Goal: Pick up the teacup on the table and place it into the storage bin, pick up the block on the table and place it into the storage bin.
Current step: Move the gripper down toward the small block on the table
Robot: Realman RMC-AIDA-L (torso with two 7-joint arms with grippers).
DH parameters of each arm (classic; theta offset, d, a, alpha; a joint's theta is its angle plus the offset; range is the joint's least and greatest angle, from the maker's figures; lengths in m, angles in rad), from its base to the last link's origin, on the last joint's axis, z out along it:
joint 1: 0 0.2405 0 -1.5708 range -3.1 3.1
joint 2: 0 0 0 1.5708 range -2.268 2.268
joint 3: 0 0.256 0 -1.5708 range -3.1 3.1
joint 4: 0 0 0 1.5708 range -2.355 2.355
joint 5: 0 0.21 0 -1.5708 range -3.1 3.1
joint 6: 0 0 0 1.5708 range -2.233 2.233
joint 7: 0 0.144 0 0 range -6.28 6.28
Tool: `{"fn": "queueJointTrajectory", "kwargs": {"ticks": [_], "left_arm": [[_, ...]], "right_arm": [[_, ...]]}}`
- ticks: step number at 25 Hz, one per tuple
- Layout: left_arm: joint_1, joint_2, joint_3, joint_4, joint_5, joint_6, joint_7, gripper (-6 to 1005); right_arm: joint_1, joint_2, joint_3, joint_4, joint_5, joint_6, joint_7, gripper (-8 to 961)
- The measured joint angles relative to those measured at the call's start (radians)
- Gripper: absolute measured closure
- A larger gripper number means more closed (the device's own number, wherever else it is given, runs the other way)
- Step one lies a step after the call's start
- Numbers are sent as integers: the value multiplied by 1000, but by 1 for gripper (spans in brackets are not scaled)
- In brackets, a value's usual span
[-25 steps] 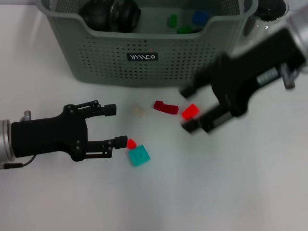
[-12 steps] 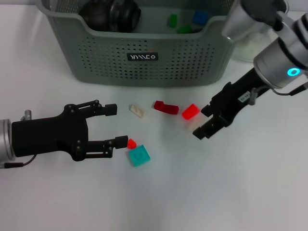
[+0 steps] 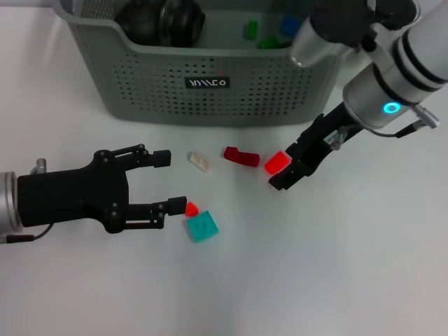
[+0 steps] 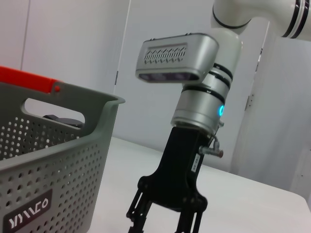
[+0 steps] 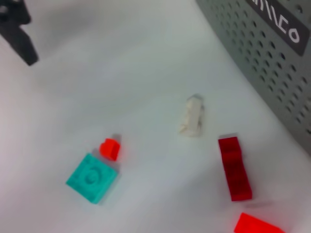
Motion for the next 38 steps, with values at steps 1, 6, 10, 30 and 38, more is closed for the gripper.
{"fn": "queueJointTrajectory", "kwargs": {"ticks": [1,6,10,30,38], "left_arm": [[0,0,0,0,0,0,0,155],[0,0,0,-1,0,-2,0,155],[0,0,-1,-1,0,-2,0,155],[-1,0,1,-5,0,-9,2,155],[5,-2,0,-6,0,-9,6,155]], "right_arm": [[2,1,-9,5,3,11,2,175],[3,0,-46,10,32,60,16,175],[7,-2,-49,4,37,61,20,174],[17,1,-152,8,-46,4,117,175],[17,3,-236,11,-20,60,179,175]]}}
